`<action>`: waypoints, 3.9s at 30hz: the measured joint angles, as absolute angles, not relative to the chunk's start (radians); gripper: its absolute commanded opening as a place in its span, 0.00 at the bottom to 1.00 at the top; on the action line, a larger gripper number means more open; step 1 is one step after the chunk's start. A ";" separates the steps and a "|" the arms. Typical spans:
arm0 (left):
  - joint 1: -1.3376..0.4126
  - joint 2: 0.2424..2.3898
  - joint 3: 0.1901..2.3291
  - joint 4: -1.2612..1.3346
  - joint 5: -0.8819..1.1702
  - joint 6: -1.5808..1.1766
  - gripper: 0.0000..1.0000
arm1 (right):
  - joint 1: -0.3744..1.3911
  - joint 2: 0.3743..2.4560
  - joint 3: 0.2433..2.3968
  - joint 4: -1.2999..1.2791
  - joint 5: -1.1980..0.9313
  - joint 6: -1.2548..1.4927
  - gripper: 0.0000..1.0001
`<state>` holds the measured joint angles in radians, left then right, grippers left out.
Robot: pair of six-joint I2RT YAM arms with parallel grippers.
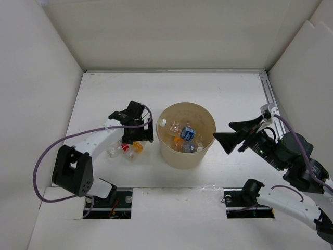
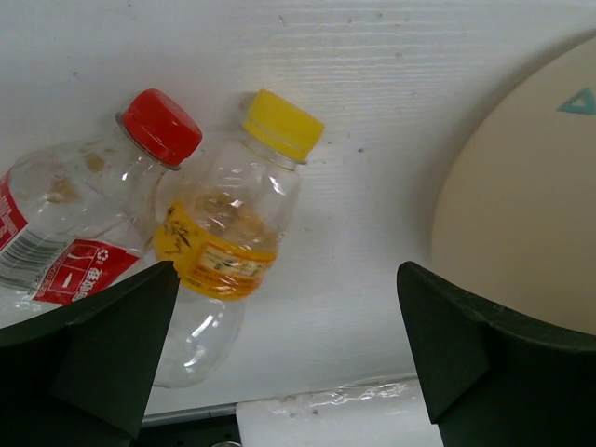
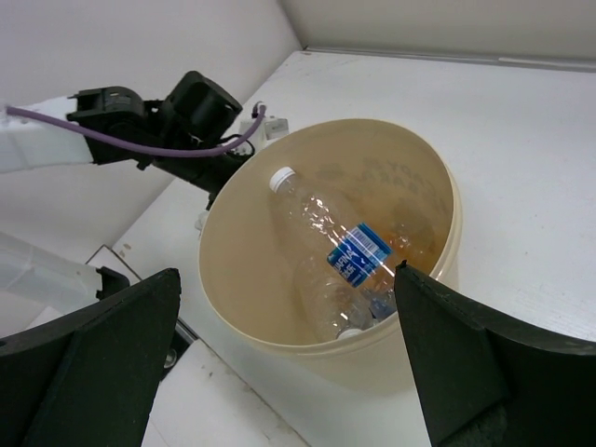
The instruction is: Put the plastic bottles in the bin
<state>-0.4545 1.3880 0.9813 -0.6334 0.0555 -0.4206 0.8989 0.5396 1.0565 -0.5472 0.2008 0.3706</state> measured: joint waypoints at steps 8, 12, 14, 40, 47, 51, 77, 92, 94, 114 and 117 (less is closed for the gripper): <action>-0.455 1.509 0.981 -0.630 0.025 -0.422 1.00 | 0.899 0.490 1.030 -0.559 0.184 0.371 1.00; -0.454 1.544 0.981 -0.625 0.008 -0.429 1.00 | 0.899 0.485 1.030 -0.561 0.176 0.371 1.00; -0.454 1.555 0.982 -0.625 0.002 -0.433 0.98 | 0.899 0.482 1.030 -0.562 0.175 0.371 1.00; -0.517 1.652 1.054 -0.593 -0.061 -0.519 0.07 | 0.899 0.510 1.072 -0.602 0.171 0.368 1.00; -0.515 1.662 1.384 -0.640 -0.193 -0.549 0.00 | 0.899 0.593 1.093 -0.585 0.172 0.356 1.00; -0.509 1.709 1.609 -0.675 -0.289 -0.556 0.00 | 0.899 0.641 1.102 -0.545 0.173 0.348 1.00; -0.476 1.333 1.882 -0.305 0.220 -0.477 0.00 | 0.894 1.472 1.757 -0.267 0.050 0.116 1.00; -0.488 1.316 1.718 -0.167 0.380 -0.566 0.81 | 0.880 1.563 1.807 -0.247 -0.003 0.160 0.00; -0.482 1.316 1.717 -0.164 0.339 -0.574 1.00 | 0.882 1.545 1.786 -0.224 -0.002 0.161 0.00; -0.474 1.182 1.357 -0.456 -0.161 -0.203 1.00 | 0.889 1.019 1.099 -0.221 0.197 0.233 1.00; -0.474 1.141 1.237 -0.479 -0.210 -0.172 1.00 | 0.889 0.964 1.097 -0.246 0.214 0.236 1.00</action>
